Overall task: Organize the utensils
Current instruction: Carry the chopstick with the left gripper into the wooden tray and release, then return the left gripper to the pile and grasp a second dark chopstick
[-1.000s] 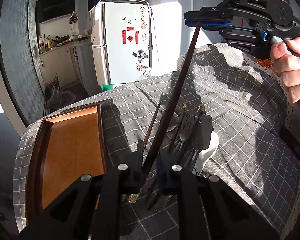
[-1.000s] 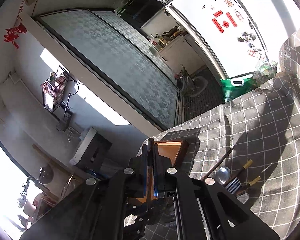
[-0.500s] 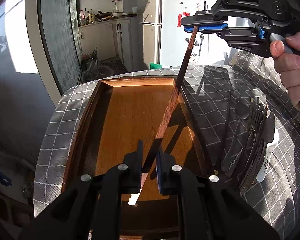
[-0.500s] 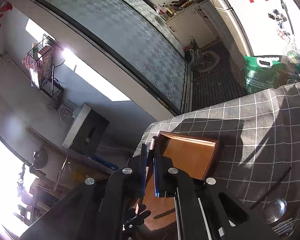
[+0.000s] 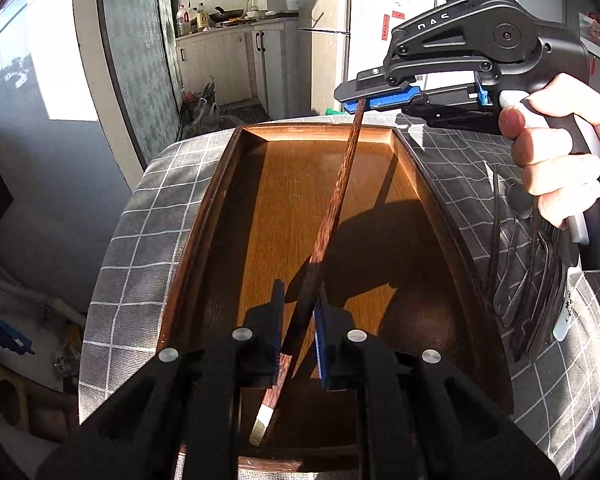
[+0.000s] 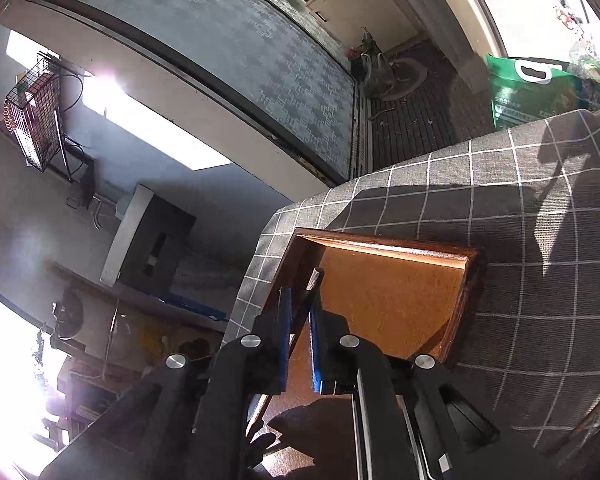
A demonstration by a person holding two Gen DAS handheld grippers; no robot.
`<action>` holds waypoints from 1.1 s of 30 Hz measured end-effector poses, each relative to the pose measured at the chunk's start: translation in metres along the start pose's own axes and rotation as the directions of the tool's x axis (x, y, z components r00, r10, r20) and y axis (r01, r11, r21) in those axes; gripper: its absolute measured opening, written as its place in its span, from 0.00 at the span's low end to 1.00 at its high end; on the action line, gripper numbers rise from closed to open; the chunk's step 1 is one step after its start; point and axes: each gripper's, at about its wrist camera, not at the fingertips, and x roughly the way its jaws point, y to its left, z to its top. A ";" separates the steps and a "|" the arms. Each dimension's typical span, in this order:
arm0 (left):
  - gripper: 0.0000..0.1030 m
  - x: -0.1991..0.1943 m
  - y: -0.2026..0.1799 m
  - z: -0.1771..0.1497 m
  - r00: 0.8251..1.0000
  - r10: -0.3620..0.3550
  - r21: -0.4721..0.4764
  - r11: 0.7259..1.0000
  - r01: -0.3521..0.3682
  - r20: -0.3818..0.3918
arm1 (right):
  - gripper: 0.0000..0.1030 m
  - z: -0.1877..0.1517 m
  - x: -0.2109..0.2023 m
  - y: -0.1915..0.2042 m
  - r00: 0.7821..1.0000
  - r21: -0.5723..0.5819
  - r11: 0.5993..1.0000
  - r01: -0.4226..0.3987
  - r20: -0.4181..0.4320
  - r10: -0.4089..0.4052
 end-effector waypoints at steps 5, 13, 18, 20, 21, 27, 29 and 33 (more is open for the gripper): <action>0.40 -0.009 -0.005 -0.001 1.000 0.018 0.012 1.000 -0.018 0.025 | 0.10 -0.002 0.015 -0.011 0.999 0.038 0.998 0.041 -0.018 -0.040; 0.77 -0.026 -0.013 0.003 0.993 0.014 0.038 0.999 -0.018 0.113 | 0.44 -0.008 0.025 0.003 0.998 0.008 0.998 0.058 -0.032 -0.058; 0.79 -0.031 -0.015 0.002 0.991 -0.004 0.039 0.999 -0.002 0.136 | 0.88 -0.013 -0.007 0.024 0.992 -0.080 0.989 0.127 0.009 -0.127; 0.79 -0.034 -0.016 0.002 0.988 -0.038 0.039 0.999 0.032 0.147 | 0.88 -0.018 -0.028 0.024 0.985 -0.105 0.979 0.173 0.017 -0.172; 0.79 -0.036 -0.017 0.002 0.986 -0.064 0.043 0.997 0.058 0.152 | 0.88 -0.020 -0.041 0.023 0.982 -0.123 0.975 0.187 0.021 -0.186; 0.79 -0.053 -0.042 -0.001 0.940 -0.270 0.143 0.959 0.243 0.211 | 0.81 -0.040 -0.139 -0.015 0.956 -0.159 0.943 0.293 0.087 -0.282; 0.79 -0.055 -0.057 -0.001 0.924 -0.327 0.167 0.940 0.297 0.198 | 0.69 -0.050 -0.167 -0.036 0.948 -0.140 0.938 0.317 0.094 -0.306; 0.75 -0.053 -0.096 -0.001 0.935 -0.319 0.259 0.927 0.273 0.154 | 0.44 -0.066 -0.207 -0.078 0.934 -0.088 0.933 0.348 0.120 -0.337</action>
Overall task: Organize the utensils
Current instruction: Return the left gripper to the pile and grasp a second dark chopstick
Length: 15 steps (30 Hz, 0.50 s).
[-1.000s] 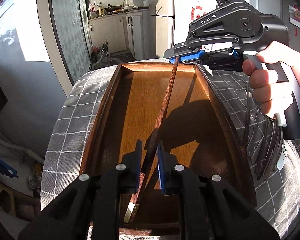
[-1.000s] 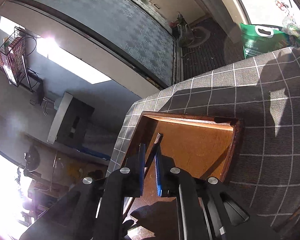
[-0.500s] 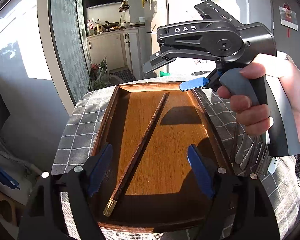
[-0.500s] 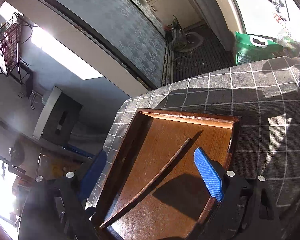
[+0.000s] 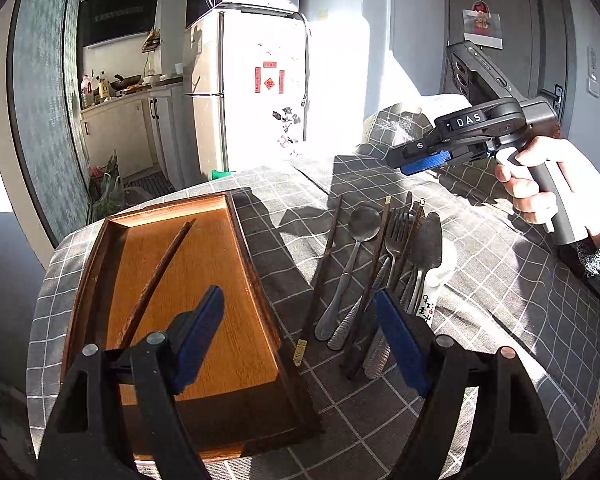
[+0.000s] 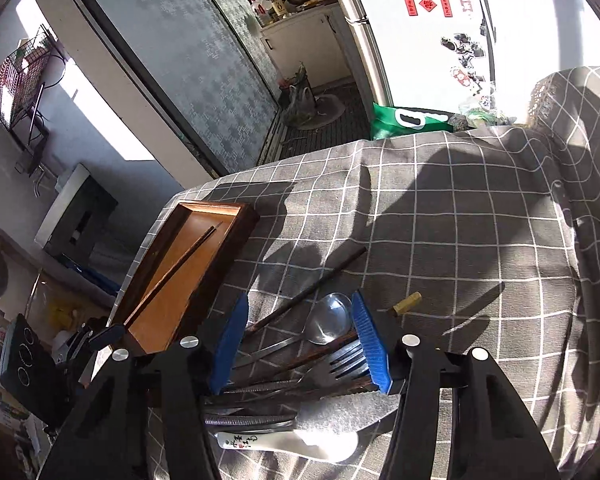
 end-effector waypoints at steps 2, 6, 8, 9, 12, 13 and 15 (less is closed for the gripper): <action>0.63 0.012 -0.011 0.005 0.999 0.024 0.020 1.000 -0.024 -0.038 | 0.37 -0.005 -0.002 -0.021 1.000 0.056 0.998 -0.016 0.009 0.015; 0.43 0.044 -0.019 0.017 0.989 0.086 0.029 0.996 -0.084 -0.117 | 0.31 0.001 0.013 -0.034 0.997 0.133 0.988 -0.074 0.014 0.073; 0.42 0.059 -0.018 0.022 0.984 0.090 0.023 0.996 -0.087 -0.156 | 0.31 0.009 0.029 -0.028 0.995 0.147 0.984 -0.096 0.003 0.096; 0.42 0.067 -0.019 0.024 0.980 0.103 0.031 0.995 -0.099 -0.170 | 0.31 0.012 0.040 -0.025 0.995 0.150 0.984 -0.100 -0.012 0.103; 0.42 0.084 -0.017 0.028 0.966 0.142 0.058 0.989 -0.132 -0.218 | 0.31 0.022 0.072 -0.015 0.997 0.139 0.990 -0.025 -0.072 0.035; 0.42 0.090 -0.016 0.029 0.960 0.143 0.062 0.989 -0.132 -0.240 | 0.31 0.024 0.081 -0.013 0.995 0.137 0.991 0.003 -0.096 0.010; 0.42 0.099 -0.017 0.029 0.951 0.140 0.081 0.989 -0.122 -0.277 | 0.31 0.030 0.093 -0.007 0.990 0.112 0.992 0.059 -0.137 -0.044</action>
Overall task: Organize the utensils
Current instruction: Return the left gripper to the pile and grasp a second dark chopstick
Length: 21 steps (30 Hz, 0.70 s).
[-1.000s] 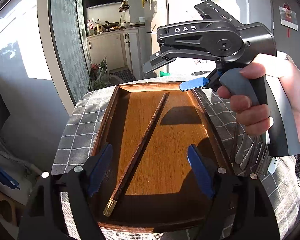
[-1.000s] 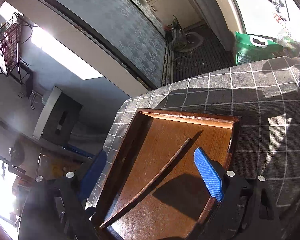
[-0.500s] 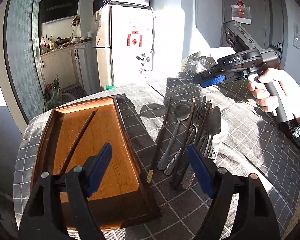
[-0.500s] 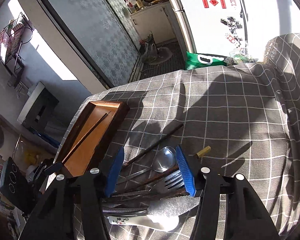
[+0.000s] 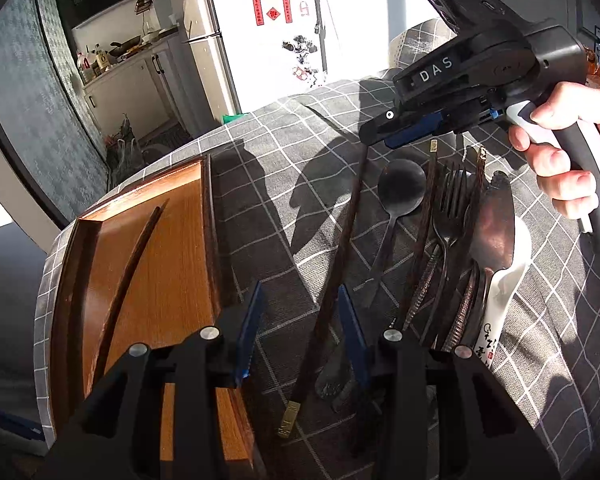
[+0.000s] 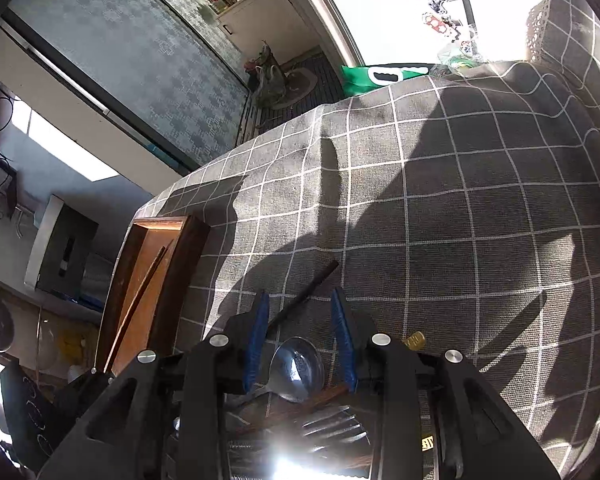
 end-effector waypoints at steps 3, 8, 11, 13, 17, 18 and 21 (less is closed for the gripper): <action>0.42 0.010 -0.002 0.000 0.999 0.018 0.045 0.999 -0.017 -0.038 | 0.31 0.003 0.004 0.006 0.999 -0.015 0.999 0.040 -0.020 -0.041; 0.39 0.014 0.004 0.001 0.999 0.006 0.036 0.999 -0.005 -0.042 | 0.31 -0.001 -0.003 0.007 1.000 -0.026 1.000 0.008 -0.004 -0.008; 0.32 0.018 0.004 0.005 0.999 -0.010 0.024 1.000 0.011 -0.046 | 0.31 -0.003 -0.002 0.004 1.000 -0.019 1.000 -0.008 -0.007 0.008; 0.20 0.020 0.004 0.006 0.998 -0.038 0.014 0.999 0.039 -0.051 | 0.32 -0.004 -0.001 0.001 1.000 -0.007 1.000 -0.017 -0.008 0.017; 0.18 0.020 -0.004 0.006 0.999 -0.015 0.048 0.999 0.017 -0.049 | 0.32 -0.004 0.000 -0.006 0.999 0.030 0.998 -0.050 -0.006 0.050; 0.18 0.021 -0.003 0.006 0.999 -0.022 0.037 0.999 0.024 -0.050 | 0.32 -0.004 0.000 -0.008 0.998 0.040 0.997 -0.063 -0.005 0.063; 0.18 0.023 0.002 0.006 0.997 -0.057 0.003 0.998 0.058 -0.056 | 0.32 -0.004 -0.002 -0.012 0.995 0.071 0.992 -0.101 0.001 0.101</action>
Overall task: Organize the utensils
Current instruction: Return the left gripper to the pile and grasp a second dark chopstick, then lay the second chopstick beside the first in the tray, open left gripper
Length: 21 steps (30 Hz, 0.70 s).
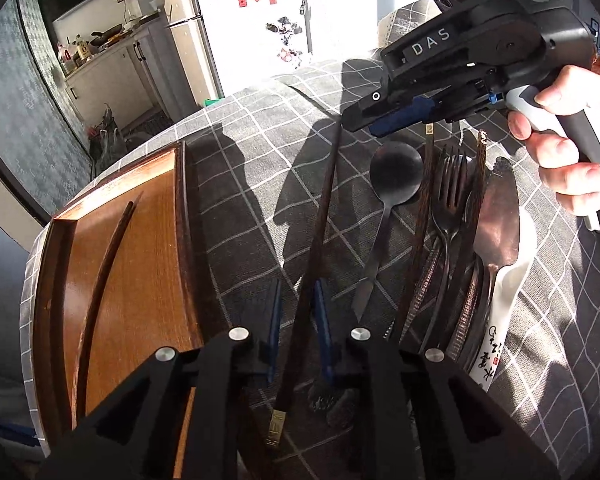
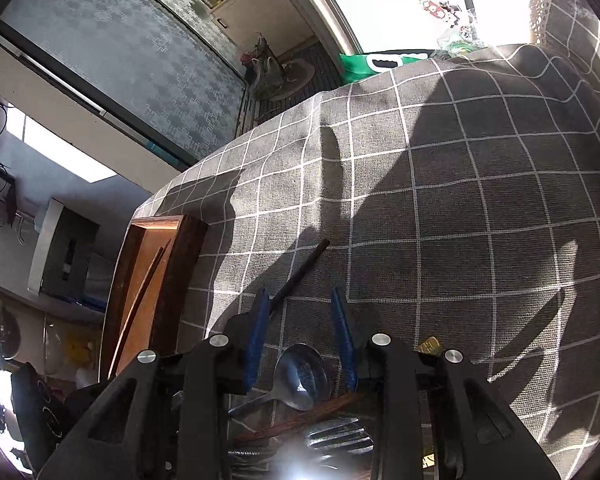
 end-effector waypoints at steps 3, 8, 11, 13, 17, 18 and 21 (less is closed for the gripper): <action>0.07 -0.001 -0.001 0.000 1.000 -0.024 -0.008 1.000 0.024 0.008 | 0.32 -0.001 -0.001 -0.002 1.000 0.027 0.999 -0.031 0.004 0.031; 0.06 -0.014 -0.005 -0.005 0.997 -0.044 -0.036 0.998 0.046 0.061 | 0.35 -0.007 0.004 0.000 0.995 0.073 0.993 -0.097 -0.002 0.098; 0.06 -0.027 -0.005 -0.004 0.993 -0.055 -0.063 0.996 0.061 0.103 | 0.36 -0.008 0.004 0.001 0.982 0.116 0.975 -0.190 0.024 0.189; 0.06 -0.035 -0.007 -0.004 0.992 -0.059 -0.060 0.996 0.066 0.115 | 0.36 -0.009 0.004 0.006 0.978 0.122 0.971 -0.207 0.033 0.205; 0.06 -0.043 -0.012 -0.008 0.989 -0.066 -0.047 0.996 0.073 0.134 | 0.30 -0.011 -0.001 0.019 0.978 0.100 0.974 -0.204 0.058 0.199; 0.06 -0.044 -0.012 -0.010 0.989 -0.059 -0.048 0.997 0.066 0.134 | 0.12 -0.011 -0.003 0.023 0.980 0.086 0.977 -0.196 0.062 0.191; 0.06 -0.049 -0.009 -0.016 0.988 -0.049 -0.054 0.997 0.057 0.145 | 0.10 -0.012 -0.006 0.035 0.978 0.073 0.977 -0.201 0.069 0.196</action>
